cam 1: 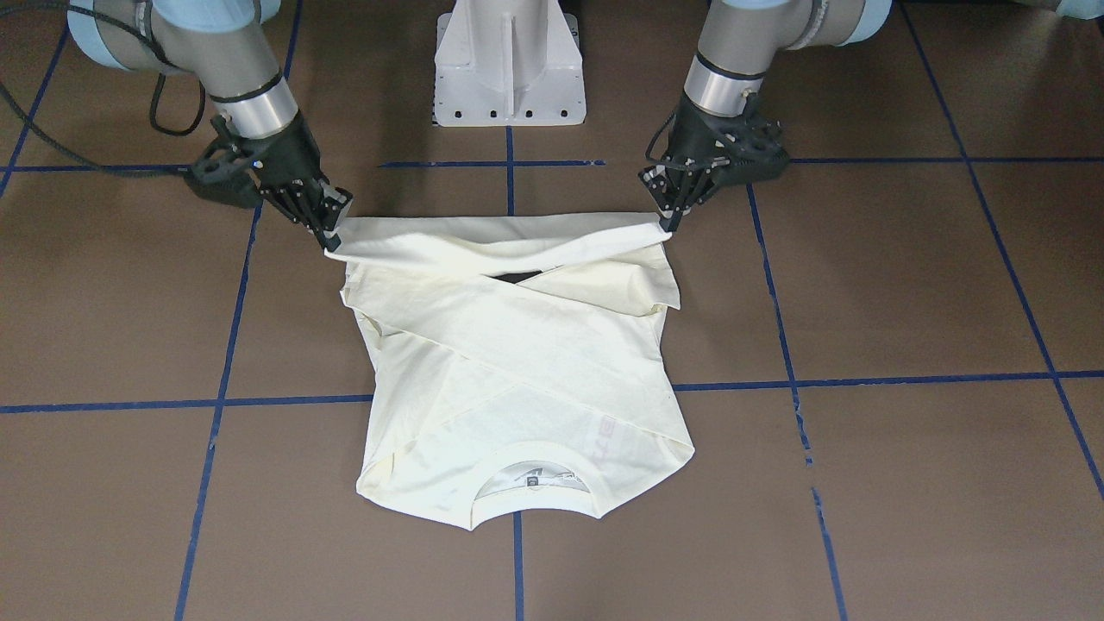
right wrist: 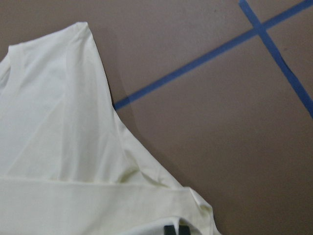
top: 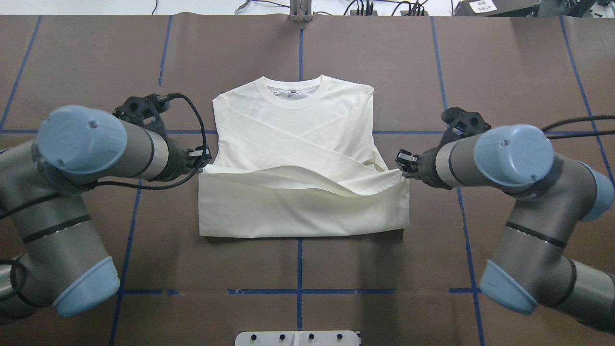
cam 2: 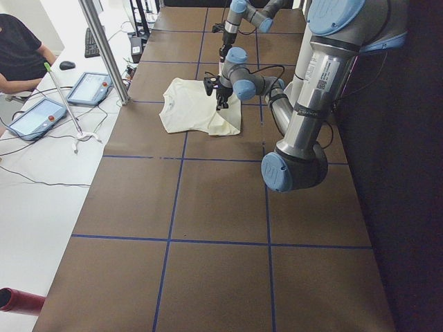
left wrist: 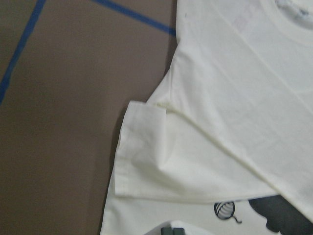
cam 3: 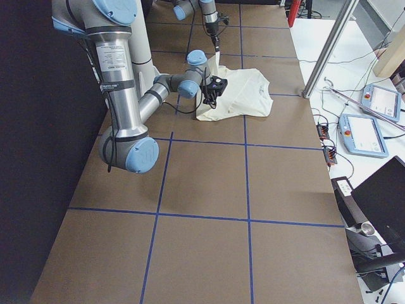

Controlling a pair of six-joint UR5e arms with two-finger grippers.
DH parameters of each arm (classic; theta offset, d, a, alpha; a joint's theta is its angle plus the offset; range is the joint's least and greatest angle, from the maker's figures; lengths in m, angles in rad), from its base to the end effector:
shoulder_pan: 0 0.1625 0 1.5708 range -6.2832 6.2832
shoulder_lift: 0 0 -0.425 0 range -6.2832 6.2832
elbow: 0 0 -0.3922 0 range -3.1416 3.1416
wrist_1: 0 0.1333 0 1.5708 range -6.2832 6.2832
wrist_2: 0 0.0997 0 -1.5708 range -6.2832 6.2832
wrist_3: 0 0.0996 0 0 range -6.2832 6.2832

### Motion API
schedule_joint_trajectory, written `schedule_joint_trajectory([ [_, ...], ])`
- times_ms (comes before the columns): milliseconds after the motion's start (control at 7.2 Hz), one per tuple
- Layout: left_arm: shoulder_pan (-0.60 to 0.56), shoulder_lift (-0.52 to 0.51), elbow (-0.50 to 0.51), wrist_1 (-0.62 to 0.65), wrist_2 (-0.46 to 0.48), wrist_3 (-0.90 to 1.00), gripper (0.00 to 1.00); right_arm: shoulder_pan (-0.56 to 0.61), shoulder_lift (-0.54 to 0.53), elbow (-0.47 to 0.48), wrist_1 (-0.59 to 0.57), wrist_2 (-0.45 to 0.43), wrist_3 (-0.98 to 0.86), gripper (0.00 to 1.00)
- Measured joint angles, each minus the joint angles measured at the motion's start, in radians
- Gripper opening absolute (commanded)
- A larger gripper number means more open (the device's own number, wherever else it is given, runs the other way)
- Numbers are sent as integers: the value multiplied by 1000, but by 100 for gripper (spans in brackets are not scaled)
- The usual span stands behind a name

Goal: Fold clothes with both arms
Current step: 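Grasp the hem corners with both grippers and fold the bottom up toward the collar, then release the hem near the collar and lift both grippers away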

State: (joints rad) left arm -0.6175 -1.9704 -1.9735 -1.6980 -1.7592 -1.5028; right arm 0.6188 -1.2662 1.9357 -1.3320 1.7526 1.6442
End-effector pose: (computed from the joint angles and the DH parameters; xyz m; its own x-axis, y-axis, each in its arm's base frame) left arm 0.4032 -0.4270 0.2507 0.5170 -0.2852 -0.8071 0.4122 0.9093 -0.0573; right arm -0.4003 -0.4266 0.3062 0.4664 0.4206 0.7782 -0.4899 0.8553 -0.1687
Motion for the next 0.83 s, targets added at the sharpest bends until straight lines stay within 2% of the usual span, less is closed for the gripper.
schedule_joint_trajectory([
  [278,-61,-48,171,-113,6,35,0,107,190,-243,-31,13,-51,0],
  [556,-79,-99,349,-242,39,36,0,152,331,-450,-32,7,-72,0],
  [833,-85,-133,458,-308,79,38,0,161,412,-591,-10,-3,-76,0],
])
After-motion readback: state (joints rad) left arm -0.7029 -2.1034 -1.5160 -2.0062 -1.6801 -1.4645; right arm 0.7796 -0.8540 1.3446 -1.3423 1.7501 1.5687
